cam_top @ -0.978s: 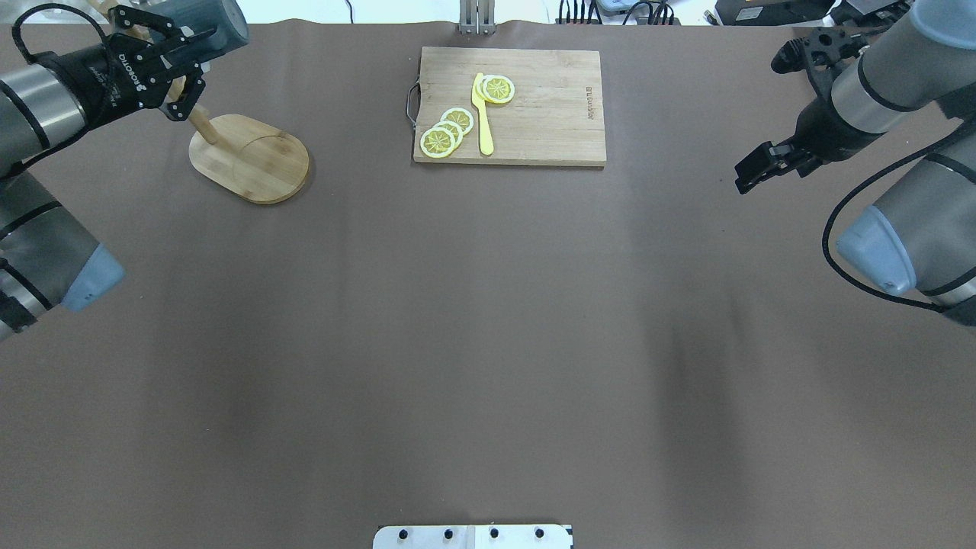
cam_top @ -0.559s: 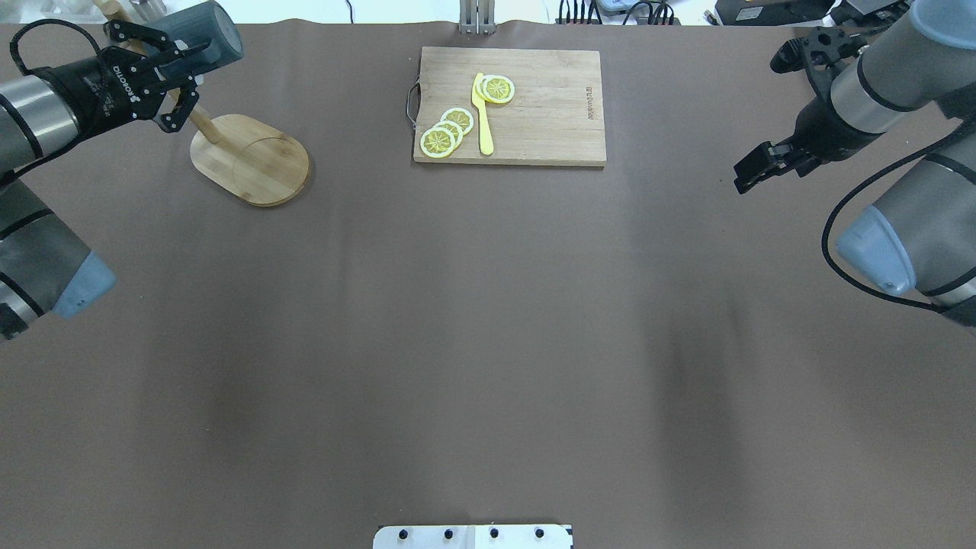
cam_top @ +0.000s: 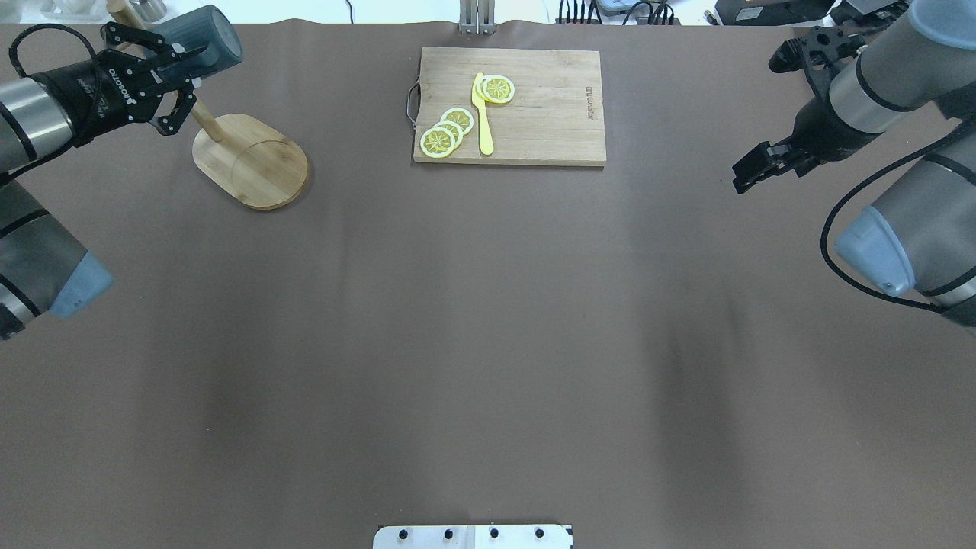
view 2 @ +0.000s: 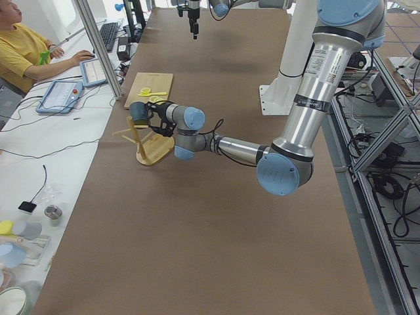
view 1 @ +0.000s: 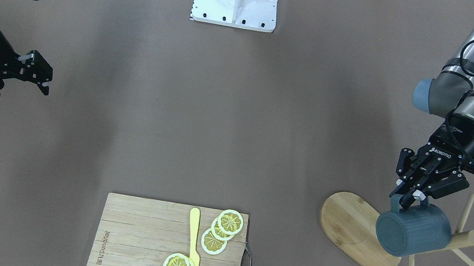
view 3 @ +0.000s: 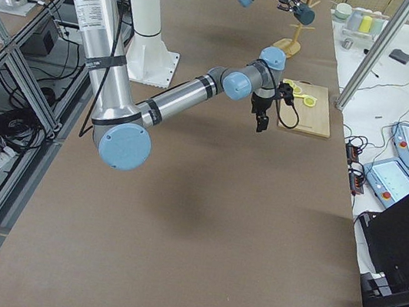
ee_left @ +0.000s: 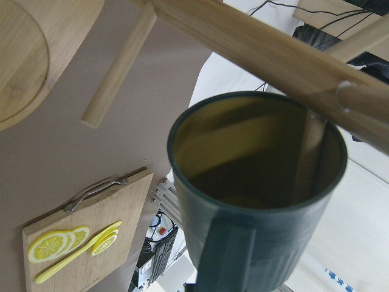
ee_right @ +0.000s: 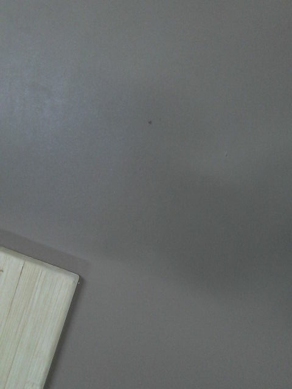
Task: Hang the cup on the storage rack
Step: 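Raise the mug and align its handle over a mug-tree peg, then lower the mug handle onto the peg and open the left gripper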
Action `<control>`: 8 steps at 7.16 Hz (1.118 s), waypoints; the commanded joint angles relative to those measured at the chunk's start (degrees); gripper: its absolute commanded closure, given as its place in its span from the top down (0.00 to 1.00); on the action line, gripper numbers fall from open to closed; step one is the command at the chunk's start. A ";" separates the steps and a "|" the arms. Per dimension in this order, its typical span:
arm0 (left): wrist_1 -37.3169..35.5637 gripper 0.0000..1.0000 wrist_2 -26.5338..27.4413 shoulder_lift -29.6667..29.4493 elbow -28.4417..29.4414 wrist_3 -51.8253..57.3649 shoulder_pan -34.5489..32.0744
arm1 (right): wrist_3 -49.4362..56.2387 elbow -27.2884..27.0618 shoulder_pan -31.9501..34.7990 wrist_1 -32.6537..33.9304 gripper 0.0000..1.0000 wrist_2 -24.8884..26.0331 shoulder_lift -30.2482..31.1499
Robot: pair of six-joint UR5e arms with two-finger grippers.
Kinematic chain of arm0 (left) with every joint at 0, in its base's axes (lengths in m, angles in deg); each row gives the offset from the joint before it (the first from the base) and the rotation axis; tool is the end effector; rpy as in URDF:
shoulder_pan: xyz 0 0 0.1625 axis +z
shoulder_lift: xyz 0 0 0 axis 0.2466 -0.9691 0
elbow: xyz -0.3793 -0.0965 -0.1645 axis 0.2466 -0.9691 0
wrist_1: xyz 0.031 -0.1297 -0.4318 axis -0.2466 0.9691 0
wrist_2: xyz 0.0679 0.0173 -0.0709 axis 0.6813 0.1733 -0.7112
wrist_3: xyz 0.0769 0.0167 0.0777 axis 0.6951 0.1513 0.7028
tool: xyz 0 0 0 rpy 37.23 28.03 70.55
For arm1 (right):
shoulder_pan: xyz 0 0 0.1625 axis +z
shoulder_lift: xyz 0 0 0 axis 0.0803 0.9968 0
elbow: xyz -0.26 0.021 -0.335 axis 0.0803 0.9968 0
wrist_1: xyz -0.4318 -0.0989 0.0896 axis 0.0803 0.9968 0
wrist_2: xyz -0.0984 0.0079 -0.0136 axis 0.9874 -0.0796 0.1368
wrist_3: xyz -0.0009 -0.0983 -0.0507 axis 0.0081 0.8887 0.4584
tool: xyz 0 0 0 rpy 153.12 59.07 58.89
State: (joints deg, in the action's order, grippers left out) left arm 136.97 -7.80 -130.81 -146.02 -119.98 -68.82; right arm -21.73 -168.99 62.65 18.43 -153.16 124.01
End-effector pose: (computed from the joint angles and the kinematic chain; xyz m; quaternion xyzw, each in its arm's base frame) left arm 0.2799 -0.6017 0.3971 -0.1557 0.7447 -0.5614 0.3255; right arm -0.2734 -0.5684 0.3488 0.0980 -0.3937 -0.1215 0.9059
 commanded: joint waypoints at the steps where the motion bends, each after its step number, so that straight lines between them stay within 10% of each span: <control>1: 0.59 0.49 -0.04 0.09 0.23 0.04 -0.03 | 0.00 -0.03 0.06 0.00 1.00 0.00 -0.02; 2: 0.59 0.97 -0.04 0.00 0.23 0.04 -0.03 | 0.00 0.06 0.06 0.00 1.00 0.00 -0.10; 8: 8.57 0.98 -14.16 8.93 -0.30 12.53 -9.50 | 0.26 0.23 0.14 0.00 1.00 -0.09 -0.02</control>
State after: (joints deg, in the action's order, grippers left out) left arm 142.55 -18.15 -125.98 -146.23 -114.63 -75.48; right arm -21.57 -168.87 62.76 18.44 -153.24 123.89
